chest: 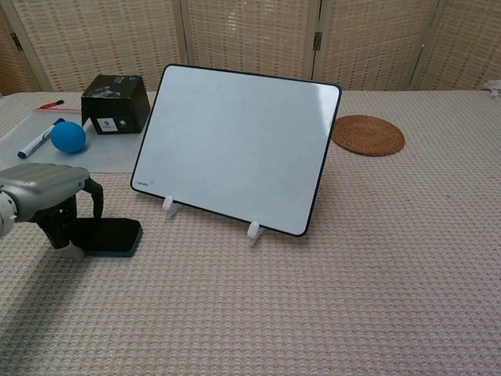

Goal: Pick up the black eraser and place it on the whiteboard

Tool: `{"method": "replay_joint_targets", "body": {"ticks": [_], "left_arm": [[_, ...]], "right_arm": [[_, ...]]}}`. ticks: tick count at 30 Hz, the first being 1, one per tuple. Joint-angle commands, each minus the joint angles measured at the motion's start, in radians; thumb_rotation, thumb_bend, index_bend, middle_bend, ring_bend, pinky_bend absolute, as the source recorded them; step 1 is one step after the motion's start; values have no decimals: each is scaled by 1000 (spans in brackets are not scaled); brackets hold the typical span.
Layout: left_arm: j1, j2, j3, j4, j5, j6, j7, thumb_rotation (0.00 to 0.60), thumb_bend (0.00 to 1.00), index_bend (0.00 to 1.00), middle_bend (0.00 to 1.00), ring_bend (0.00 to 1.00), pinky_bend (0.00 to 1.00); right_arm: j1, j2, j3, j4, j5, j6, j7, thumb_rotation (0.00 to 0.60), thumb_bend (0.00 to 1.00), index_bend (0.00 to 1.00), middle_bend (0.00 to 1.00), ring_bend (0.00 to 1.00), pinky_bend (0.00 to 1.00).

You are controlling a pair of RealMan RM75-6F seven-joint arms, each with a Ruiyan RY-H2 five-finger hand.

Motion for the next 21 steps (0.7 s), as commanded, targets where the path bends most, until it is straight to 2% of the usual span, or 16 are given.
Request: {"method": "replay_joint_targets", "body": {"ticks": [1, 4, 9, 13, 16, 18, 21], "left_arm": [[-6, -5, 10, 9, 9, 8, -7, 600, 245, 512, 1000, 1000, 1000], [-10, -10, 18, 17, 27, 19, -21, 600, 295, 556, 1000, 1000, 1000], [2, -8, 39, -1, 104, 63, -67, 600, 466, 631, 1000, 1000, 1000], [23, 17, 68, -48, 210, 110, -114, 600, 491, 645, 1000, 1000, 1000], [47, 20, 112, -26, 414, 199, -168, 600, 510, 653, 1000, 1000, 1000], [62, -9, 140, 40, 570, 272, -222, 600, 517, 659, 1000, 1000, 1000], [62, -55, 146, 144, 718, 332, -284, 600, 517, 660, 1000, 1000, 1000]], "right_arm": [[0, -1, -1, -1, 0, 0, -2, 600, 311, 0, 0, 0, 0], [0, -1, -2, -2, 0, 3, -3, 600, 311, 0, 0, 0, 0], [-2, -3, -5, 0, -5, 8, -4, 600, 311, 0, 0, 0, 0], [-3, -3, -8, 0, -11, 13, -5, 600, 311, 0, 0, 0, 0], [-5, -5, -10, 3, -16, 19, -5, 600, 311, 0, 0, 0, 0], [-6, -7, -12, 5, -19, 20, -7, 600, 311, 0, 0, 0, 0], [-6, -10, -14, 5, -22, 20, -11, 600, 311, 0, 0, 0, 0]]}}
